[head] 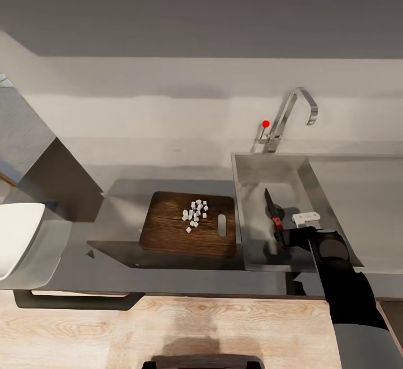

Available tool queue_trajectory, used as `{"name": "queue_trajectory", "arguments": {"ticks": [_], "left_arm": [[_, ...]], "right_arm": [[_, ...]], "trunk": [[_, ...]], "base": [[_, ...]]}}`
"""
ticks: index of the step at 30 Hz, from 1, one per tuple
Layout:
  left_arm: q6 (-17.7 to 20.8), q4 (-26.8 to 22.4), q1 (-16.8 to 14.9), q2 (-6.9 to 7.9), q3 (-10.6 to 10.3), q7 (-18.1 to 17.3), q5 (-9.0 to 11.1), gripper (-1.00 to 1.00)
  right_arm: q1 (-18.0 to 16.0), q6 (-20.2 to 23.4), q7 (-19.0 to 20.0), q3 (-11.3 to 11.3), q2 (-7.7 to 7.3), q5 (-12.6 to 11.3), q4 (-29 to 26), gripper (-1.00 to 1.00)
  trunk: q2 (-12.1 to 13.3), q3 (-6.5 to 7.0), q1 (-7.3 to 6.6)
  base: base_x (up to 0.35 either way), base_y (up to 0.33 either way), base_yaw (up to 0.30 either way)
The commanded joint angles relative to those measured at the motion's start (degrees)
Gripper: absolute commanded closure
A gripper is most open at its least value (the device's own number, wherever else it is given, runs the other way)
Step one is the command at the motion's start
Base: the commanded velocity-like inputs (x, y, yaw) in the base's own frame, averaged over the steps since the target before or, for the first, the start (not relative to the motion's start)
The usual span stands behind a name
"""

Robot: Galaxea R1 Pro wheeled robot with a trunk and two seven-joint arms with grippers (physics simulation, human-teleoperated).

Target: In the kitchen, take the Vidalia onion out of the sink, dice it on the chopping board with the paring knife, put the diced onion into the bowl on the countertop, then place both the paring knife and the chopping board into the sink.

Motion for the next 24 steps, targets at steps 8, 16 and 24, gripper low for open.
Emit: {"name": "queue_trajectory", "arguments": {"ticks": [8, 16, 24], "left_arm": [[0.0, 0.0, 0.0, 0.01, 0.0, 0.1, 0.3, -1.0], [0.0, 0.0, 0.0, 0.0, 0.0, 0.1, 0.3, -1.0], [0.0, 0.0, 0.0, 0.0, 0.0, 0.1, 0.3, -1.0]], "right_arm": [[0.0, 0.2, 0.6, 0.0, 0.02, 0.6, 0.0, -1.0], [0.0, 0.2, 0.6, 0.0, 0.04, 0.6, -0.1, -1.0], [0.0, 0.2, 0.6, 0.0, 0.03, 0.6, -0.1, -1.0]], "trunk": [[-0.1, -0.08, 0.03], [-0.1, -0.19, 0.03], [-0.1, -0.19, 0.03]], "base": [[0.0, 0.0, 0.0], [0.0, 0.0, 0.0], [0.0, 0.0, 0.0]]}}
